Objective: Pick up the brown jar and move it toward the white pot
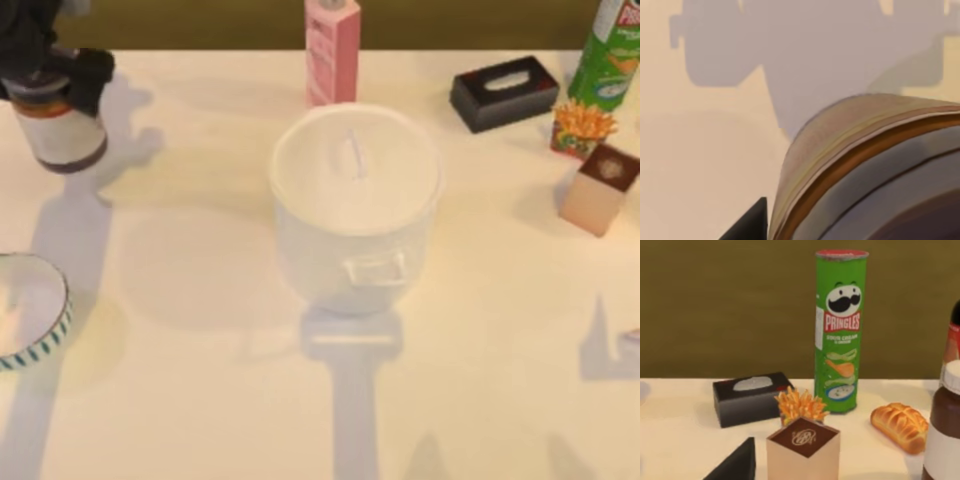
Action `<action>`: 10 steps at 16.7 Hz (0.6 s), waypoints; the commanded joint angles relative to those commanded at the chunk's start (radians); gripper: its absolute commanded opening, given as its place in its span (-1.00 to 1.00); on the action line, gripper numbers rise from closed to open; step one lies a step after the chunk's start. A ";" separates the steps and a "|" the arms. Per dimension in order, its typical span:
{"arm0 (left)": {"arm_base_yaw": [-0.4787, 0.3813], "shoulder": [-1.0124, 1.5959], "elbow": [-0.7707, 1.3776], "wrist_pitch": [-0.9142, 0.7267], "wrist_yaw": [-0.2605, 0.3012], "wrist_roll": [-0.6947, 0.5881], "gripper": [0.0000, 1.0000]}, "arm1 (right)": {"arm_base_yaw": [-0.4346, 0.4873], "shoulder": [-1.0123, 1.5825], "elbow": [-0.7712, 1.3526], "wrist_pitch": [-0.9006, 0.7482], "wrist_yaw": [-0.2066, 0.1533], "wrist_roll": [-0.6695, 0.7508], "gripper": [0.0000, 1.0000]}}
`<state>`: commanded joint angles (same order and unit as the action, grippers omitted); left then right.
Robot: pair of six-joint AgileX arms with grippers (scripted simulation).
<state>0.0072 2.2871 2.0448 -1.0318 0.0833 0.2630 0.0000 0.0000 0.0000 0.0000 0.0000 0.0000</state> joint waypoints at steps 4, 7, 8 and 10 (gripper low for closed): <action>0.010 -0.193 -0.183 -0.013 -0.001 0.002 -1.00 | 0.000 0.000 0.000 0.000 0.000 0.000 1.00; 0.012 -0.230 -0.219 -0.016 -0.002 0.003 -1.00 | 0.000 0.000 0.000 0.000 0.000 0.000 1.00; 0.012 -0.230 -0.219 -0.016 -0.002 0.003 -1.00 | 0.000 0.000 0.000 0.000 0.000 0.000 1.00; 0.006 -0.226 -0.215 -0.015 -0.002 0.004 -1.00 | 0.000 0.000 0.000 0.000 0.000 0.000 1.00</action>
<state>0.0135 2.0608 1.8296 -1.0470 0.0813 0.2671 0.0000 0.0000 0.0000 0.0000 0.0000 0.0000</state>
